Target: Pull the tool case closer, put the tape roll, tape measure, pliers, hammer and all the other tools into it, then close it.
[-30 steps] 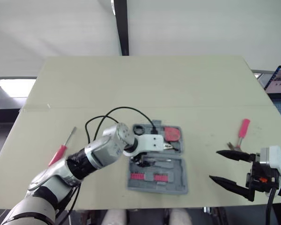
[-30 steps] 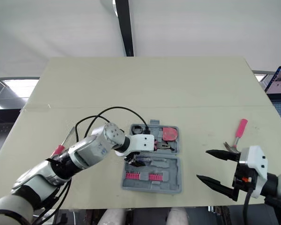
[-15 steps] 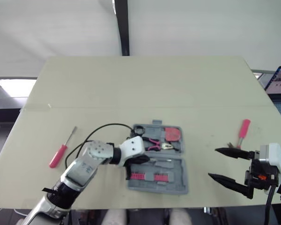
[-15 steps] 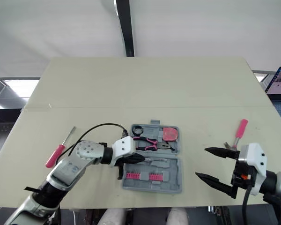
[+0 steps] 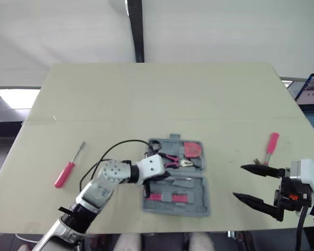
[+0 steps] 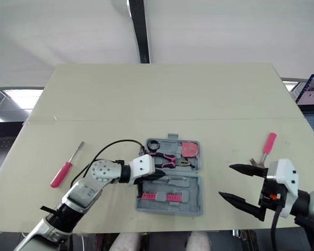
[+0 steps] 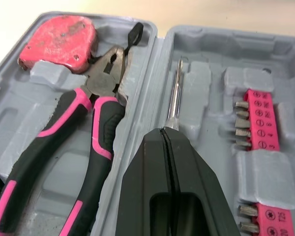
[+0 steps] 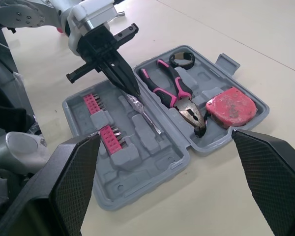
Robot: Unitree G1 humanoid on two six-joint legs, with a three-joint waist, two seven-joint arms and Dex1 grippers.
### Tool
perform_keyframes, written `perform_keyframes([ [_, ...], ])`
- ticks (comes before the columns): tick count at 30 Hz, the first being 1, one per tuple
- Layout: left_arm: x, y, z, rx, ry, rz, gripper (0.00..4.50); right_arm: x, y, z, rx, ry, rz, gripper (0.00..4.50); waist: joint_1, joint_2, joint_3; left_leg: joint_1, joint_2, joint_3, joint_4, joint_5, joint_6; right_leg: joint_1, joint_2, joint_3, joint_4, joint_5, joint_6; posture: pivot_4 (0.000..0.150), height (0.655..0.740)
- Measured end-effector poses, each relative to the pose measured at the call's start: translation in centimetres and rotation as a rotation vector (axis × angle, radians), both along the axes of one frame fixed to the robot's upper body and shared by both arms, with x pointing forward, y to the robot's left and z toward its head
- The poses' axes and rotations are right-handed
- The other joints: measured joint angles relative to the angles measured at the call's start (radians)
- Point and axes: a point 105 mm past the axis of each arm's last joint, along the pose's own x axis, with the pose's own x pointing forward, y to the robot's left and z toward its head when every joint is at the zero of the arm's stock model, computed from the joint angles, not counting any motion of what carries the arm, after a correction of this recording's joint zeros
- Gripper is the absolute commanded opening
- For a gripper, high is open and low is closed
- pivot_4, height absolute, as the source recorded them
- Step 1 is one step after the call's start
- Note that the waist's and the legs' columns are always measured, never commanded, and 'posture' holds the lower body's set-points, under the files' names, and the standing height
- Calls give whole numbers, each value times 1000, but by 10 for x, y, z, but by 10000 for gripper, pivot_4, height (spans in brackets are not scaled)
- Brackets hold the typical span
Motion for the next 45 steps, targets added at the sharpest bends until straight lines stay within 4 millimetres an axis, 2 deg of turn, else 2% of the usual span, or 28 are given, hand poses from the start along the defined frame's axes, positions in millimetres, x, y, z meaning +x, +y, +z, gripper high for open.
perform_keyframes([
  [29, 2, -5, -10, 123, -33, -61, 218, -3, -6, 3, -12, 6, -26, 45000, 4, 3, -5, 2, 0, 0, 0, 0, 0, 2, 0, 0, 0, 0, 0, 1500, 7400],
  [45, 3, -12, -16, 168, -51, -102, 218, -5, -6, 1, -4, 21, -26, 45000, 24, 4, -17, 3, 0, 0, 1, -1, 1, 5, 0, 0, -1, 0, 0, 1500, 7400],
])
